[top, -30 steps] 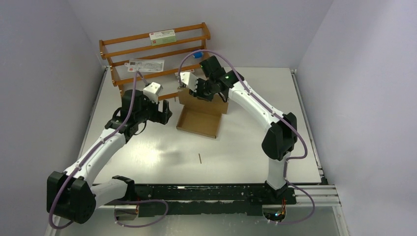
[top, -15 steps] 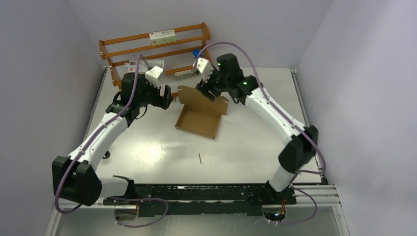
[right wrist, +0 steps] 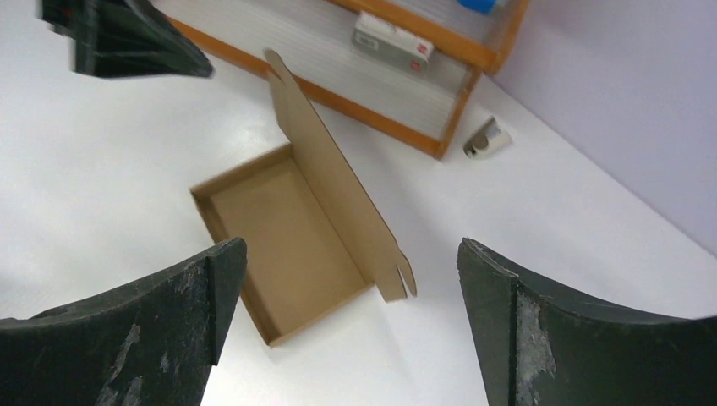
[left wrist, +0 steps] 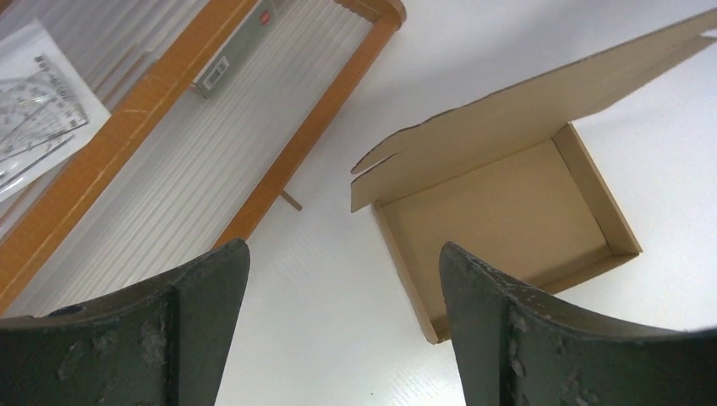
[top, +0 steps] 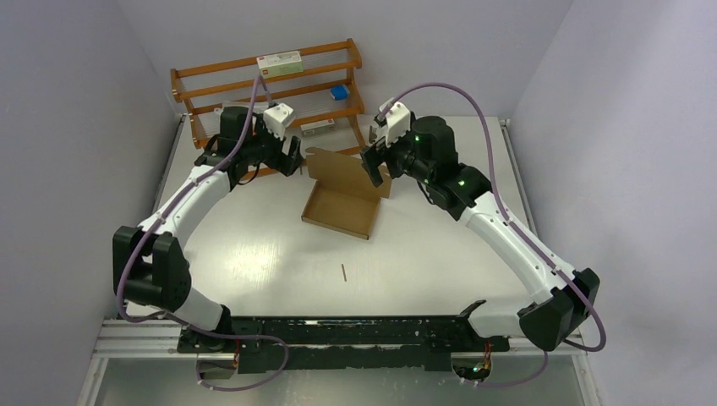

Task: Fold the paper box

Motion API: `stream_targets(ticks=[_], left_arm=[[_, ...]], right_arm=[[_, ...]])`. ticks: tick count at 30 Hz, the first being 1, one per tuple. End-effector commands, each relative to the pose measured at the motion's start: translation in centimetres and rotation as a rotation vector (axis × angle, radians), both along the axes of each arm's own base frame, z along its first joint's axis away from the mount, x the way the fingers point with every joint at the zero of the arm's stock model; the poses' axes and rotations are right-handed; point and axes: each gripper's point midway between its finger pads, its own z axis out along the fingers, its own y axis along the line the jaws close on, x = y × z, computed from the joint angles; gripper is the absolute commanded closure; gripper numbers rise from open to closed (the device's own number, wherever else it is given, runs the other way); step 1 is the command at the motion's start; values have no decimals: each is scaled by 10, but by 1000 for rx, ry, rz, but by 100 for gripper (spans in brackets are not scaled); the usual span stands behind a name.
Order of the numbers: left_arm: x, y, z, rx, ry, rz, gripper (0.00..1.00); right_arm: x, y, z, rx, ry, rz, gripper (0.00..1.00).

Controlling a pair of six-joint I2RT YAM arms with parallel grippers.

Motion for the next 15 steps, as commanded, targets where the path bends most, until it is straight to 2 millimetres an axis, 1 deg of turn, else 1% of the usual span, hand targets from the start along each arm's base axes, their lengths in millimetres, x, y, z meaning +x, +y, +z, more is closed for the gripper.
stream_targets(ticks=[1, 3, 5, 8, 10, 13, 15], left_arm=[[4, -9, 10, 0, -51, -133, 13], [3, -11, 6, 0, -53, -186, 14], [4, -16, 6, 1, -58, -247, 15], [7, -21, 3, 21, -68, -319, 18], [8, -25, -2, 30, -58, -376, 20], [14, -30, -11, 42, -41, -433, 23], [17, -33, -15, 50, -27, -466, 25]], right_arm=[[9, -34, -24, -97, 13, -154, 0], [14, -51, -39, -169, 30, -172, 0], [19, -62, -52, -195, 75, -132, 0], [24, -71, -67, -178, 144, -35, 1], [25, -69, -80, -174, 183, 23, 6], [27, -61, -101, -184, 231, 97, 21], [30, -57, -109, -167, 242, 133, 28]])
